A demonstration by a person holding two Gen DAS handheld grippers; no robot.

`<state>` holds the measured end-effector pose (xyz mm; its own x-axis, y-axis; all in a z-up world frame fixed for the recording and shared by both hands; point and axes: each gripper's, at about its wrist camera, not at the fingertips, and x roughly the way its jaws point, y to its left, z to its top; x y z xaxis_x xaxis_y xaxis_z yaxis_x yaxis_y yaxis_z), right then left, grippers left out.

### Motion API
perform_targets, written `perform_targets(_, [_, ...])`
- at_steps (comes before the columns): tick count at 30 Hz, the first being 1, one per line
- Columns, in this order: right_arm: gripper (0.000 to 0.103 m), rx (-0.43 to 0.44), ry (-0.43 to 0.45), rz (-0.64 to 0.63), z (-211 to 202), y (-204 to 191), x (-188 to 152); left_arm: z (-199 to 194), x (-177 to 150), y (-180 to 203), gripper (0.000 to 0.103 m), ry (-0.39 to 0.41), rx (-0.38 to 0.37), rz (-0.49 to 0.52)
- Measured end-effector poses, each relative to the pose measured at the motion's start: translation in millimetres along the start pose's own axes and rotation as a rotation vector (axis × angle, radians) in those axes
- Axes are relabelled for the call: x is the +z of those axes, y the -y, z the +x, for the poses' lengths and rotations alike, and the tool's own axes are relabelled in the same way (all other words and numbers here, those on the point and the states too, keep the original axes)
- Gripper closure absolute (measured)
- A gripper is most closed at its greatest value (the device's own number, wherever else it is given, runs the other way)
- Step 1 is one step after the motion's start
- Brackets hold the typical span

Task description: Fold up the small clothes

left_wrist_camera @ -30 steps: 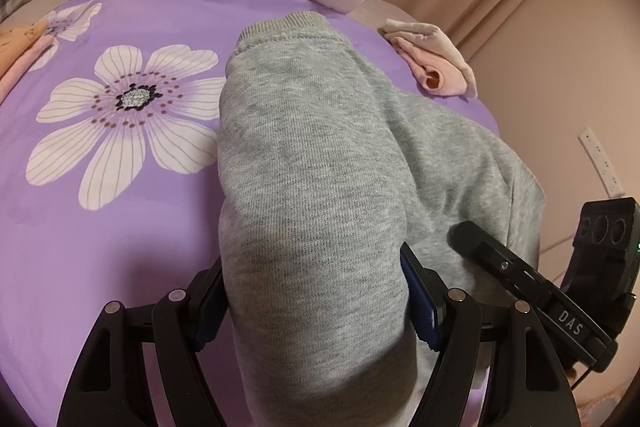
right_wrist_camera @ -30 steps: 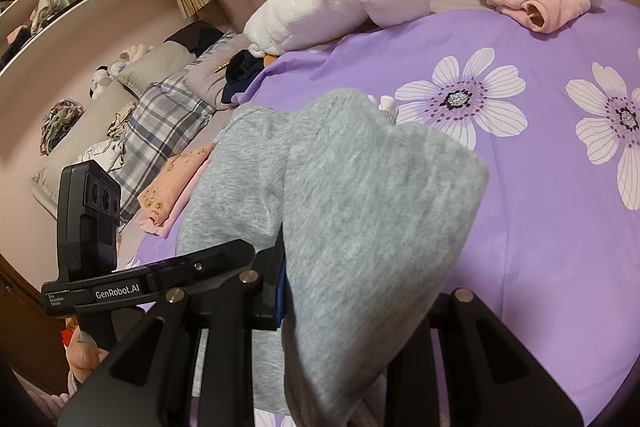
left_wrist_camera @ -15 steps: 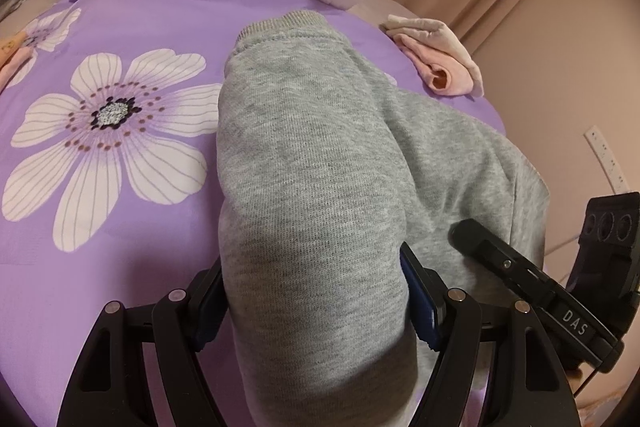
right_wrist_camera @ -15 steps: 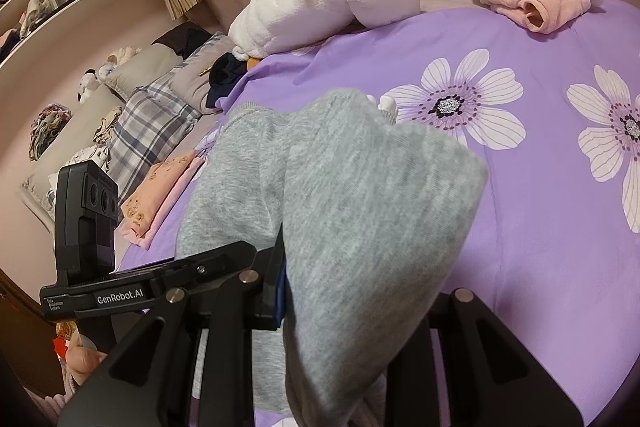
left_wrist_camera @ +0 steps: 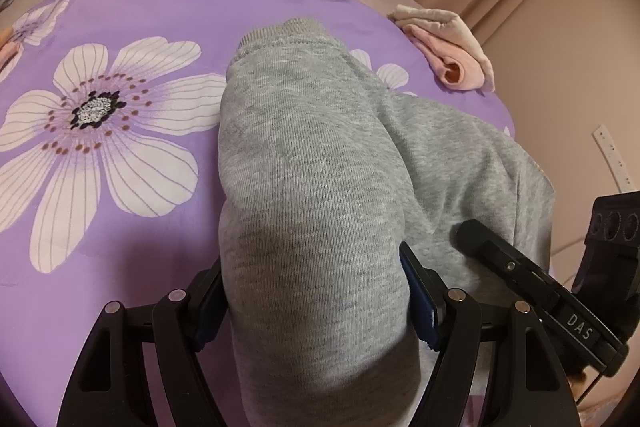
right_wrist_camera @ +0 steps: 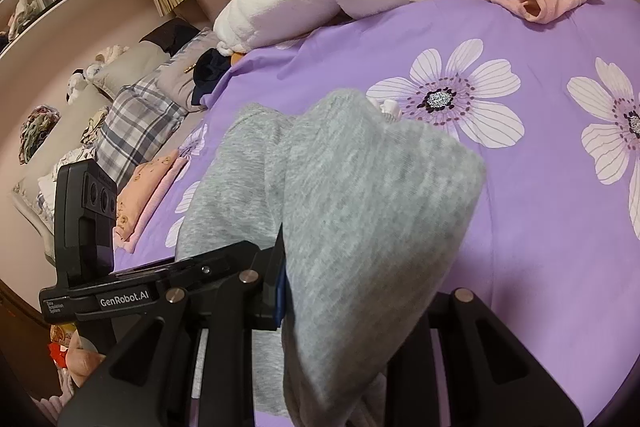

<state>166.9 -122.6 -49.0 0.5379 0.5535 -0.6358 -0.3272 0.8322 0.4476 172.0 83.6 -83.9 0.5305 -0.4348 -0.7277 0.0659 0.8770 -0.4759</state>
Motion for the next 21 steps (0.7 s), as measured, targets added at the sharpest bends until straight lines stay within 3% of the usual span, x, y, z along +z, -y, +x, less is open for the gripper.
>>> perform_targets(21, [0.077, -0.008, -0.043, 0.03, 19.6, 16.3, -2.4, 13.6, 3.4, 2.3, 0.028, -0.036, 0.034, -0.005])
